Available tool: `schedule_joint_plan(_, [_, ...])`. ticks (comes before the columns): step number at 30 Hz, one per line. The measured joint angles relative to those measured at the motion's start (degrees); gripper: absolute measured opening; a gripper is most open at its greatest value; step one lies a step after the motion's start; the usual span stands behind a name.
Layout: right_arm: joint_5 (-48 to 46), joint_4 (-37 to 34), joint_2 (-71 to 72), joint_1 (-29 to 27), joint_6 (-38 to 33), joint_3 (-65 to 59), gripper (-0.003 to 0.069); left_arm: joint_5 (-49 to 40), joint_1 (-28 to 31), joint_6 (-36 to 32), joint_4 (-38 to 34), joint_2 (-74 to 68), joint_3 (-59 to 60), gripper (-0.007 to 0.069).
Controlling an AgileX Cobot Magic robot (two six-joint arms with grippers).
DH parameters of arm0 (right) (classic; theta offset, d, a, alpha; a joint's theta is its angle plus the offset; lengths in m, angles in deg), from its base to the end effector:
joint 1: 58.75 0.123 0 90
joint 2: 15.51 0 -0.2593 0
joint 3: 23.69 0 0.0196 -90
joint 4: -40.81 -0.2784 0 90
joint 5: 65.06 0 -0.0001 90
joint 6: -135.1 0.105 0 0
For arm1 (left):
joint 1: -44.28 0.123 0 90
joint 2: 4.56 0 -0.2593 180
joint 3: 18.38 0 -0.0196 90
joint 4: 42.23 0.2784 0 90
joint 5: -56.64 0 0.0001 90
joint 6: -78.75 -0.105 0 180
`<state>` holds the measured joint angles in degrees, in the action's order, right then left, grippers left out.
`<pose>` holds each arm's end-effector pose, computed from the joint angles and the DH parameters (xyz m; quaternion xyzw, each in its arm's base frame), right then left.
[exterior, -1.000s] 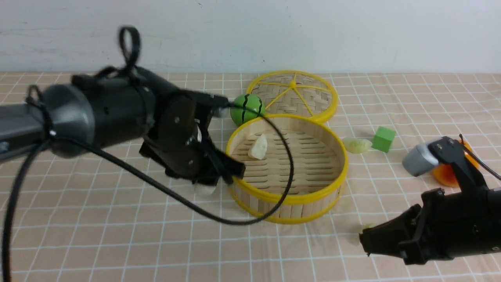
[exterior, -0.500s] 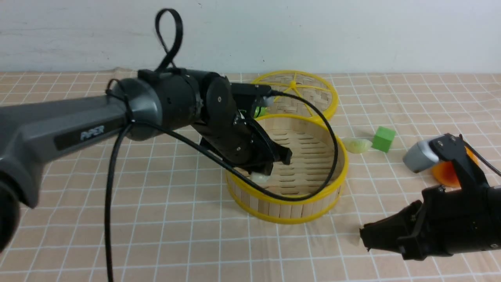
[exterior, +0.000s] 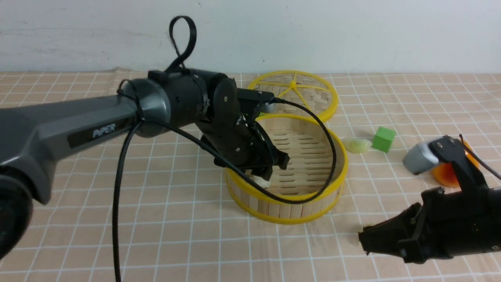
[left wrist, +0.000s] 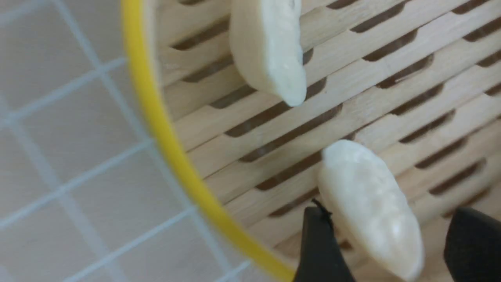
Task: Put the dumplings into the steamer on the table with the brown tablecloth.
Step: 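Place the dumpling into the bamboo steamer basket with the left gripper, then reach for and grasp a dumpling lying on the table beside the steamer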
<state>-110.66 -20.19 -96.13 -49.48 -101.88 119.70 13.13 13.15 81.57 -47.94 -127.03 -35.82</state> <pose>0.2488 0.1072 0.2029 -0.2168 0.8758 0.3244 0.2841 0.3969 -0.2481 0.1992 0.2104 0.9384 -0.1200 0.2465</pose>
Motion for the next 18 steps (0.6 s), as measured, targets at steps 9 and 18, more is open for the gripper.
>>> schedule_joint_plan(9, [-0.01,-2.86,0.0,0.0,0.0,0.0,0.0114,-4.53,0.0,1.52,14.9,26.75,-1.48,0.0106])
schedule_joint_plan(18, [-0.48,-4.72,0.0,0.0,-0.83,0.0,0.0124,-2.86,0.0,6.88,17.44,54.27,22.53,-0.0014])
